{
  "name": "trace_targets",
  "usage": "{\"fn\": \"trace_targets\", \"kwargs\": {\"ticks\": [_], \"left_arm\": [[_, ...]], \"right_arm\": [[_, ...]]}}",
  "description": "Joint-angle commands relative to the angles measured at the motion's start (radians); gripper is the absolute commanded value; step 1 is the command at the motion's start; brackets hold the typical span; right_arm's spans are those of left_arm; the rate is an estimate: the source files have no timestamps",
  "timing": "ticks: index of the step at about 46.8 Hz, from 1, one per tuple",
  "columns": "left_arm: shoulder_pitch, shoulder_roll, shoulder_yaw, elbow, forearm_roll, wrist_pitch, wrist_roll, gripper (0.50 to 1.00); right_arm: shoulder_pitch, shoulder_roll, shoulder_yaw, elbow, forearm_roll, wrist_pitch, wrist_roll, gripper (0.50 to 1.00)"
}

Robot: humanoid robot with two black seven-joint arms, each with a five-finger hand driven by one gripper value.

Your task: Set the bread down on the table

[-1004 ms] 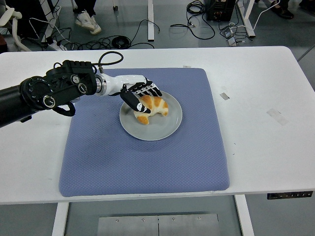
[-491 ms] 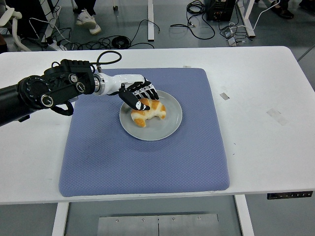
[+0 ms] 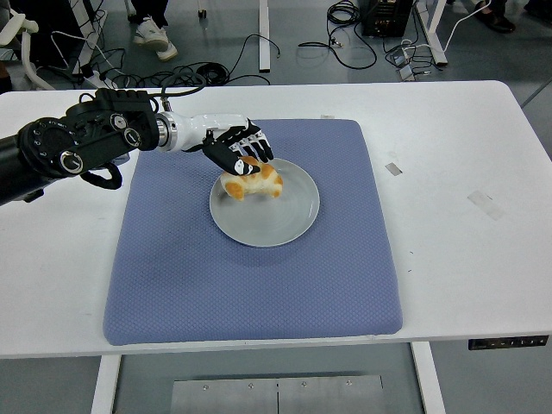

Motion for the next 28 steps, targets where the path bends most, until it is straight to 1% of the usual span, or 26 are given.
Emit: {"fn": "trace_targets", "kwargs": {"ticks": [1,12,17,19,21,28], "left_arm": [[-0.012,0.006,-0.012,0.000,0.000,-0.002,0.000,0.611],[-0.015,0.052,-0.023,-0.001,0.000,-0.016,0.000,0.611],[-0.007,0.054,-0.029,-0.001,0.000,-0.016,0.000,0.613],[-0.004,0.055,-0.029,0.000,0.000,-0.016,0.000,0.622],[-0.001,0.055,-0.029,0.000,-0.001,-0.014,0.001,0.651],[0.007,0.048,-0.026,0.000,-0.001,-0.014,0.003,0.680]], "right_arm": [[0.000,0.000,0.000,0.000,0.000,0.000,0.000,1.000],[0.000,0.000,0.000,0.000,0.000,0.000,0.000,1.000],[0.000,0.000,0.000,0.000,0.000,0.000,0.000,1.000],[0.000,0.000,0.000,0.000,0.000,0.000,0.000,1.000],[0.000,0.000,0.000,0.000,0.000,0.000,0.000,1.000],[0.000,0.000,0.000,0.000,0.000,0.000,0.000,1.000]]}}
